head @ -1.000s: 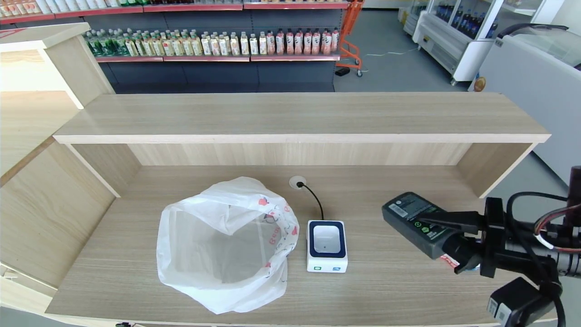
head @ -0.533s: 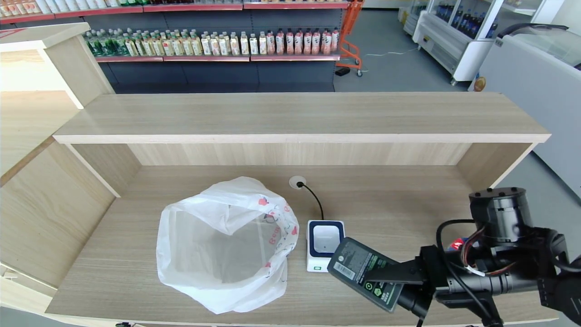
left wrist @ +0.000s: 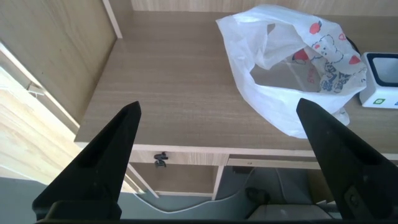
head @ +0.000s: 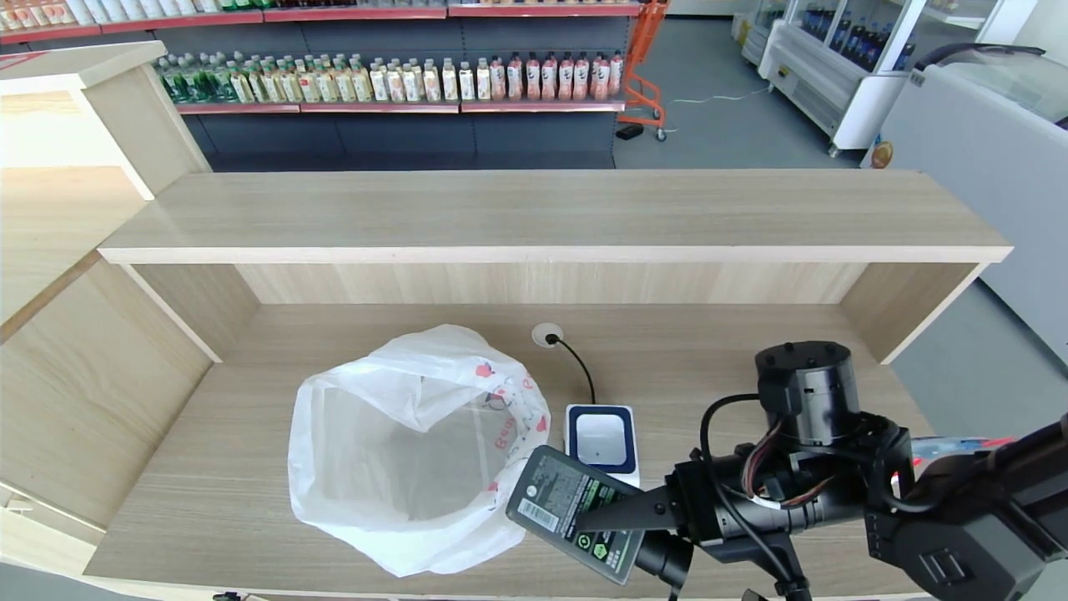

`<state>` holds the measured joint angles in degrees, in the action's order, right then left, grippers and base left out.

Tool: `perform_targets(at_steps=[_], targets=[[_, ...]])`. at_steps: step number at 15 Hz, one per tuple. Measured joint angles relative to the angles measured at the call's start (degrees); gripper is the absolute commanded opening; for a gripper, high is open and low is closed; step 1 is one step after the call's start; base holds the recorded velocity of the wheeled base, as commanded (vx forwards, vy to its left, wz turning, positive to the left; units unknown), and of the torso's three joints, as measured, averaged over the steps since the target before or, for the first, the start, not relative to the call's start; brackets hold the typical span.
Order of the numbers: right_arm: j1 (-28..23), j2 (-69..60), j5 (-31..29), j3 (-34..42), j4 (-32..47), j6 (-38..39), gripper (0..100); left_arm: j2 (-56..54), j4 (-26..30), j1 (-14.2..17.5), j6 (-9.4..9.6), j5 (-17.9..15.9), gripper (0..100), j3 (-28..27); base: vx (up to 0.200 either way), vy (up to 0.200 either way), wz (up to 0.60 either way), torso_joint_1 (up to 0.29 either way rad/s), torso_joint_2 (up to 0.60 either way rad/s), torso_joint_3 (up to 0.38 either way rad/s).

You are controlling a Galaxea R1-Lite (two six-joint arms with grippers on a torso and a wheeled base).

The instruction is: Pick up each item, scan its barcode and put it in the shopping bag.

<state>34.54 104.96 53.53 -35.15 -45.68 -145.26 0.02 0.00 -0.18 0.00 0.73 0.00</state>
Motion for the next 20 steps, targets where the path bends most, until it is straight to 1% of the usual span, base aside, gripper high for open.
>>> perform_targets(at_steps=[10, 15, 20], targets=[[0.3, 1.6, -0.1, 0.0, -0.9, 0.4, 0, 0.0, 0.0, 0.0, 0.0, 0.0, 100, 0.0, 0.0, 0.0, 0.0, 0.0, 0.0, 0.0], [0.5, 2.5, -0.1, -0.2, -3.0, 2.0, 0, 0.0, 0.0, 0.0, 0.0, 0.0, 100, 0.0, 0.0, 0.0, 0.0, 0.0, 0.0, 0.0], [0.4, 2.9, -0.1, -0.1, -3.0, 2.9, 0, 0.0, 0.0, 0.0, 0.0, 0.0, 100, 0.0, 0.0, 0.0, 0.0, 0.0, 0.0, 0.0]])
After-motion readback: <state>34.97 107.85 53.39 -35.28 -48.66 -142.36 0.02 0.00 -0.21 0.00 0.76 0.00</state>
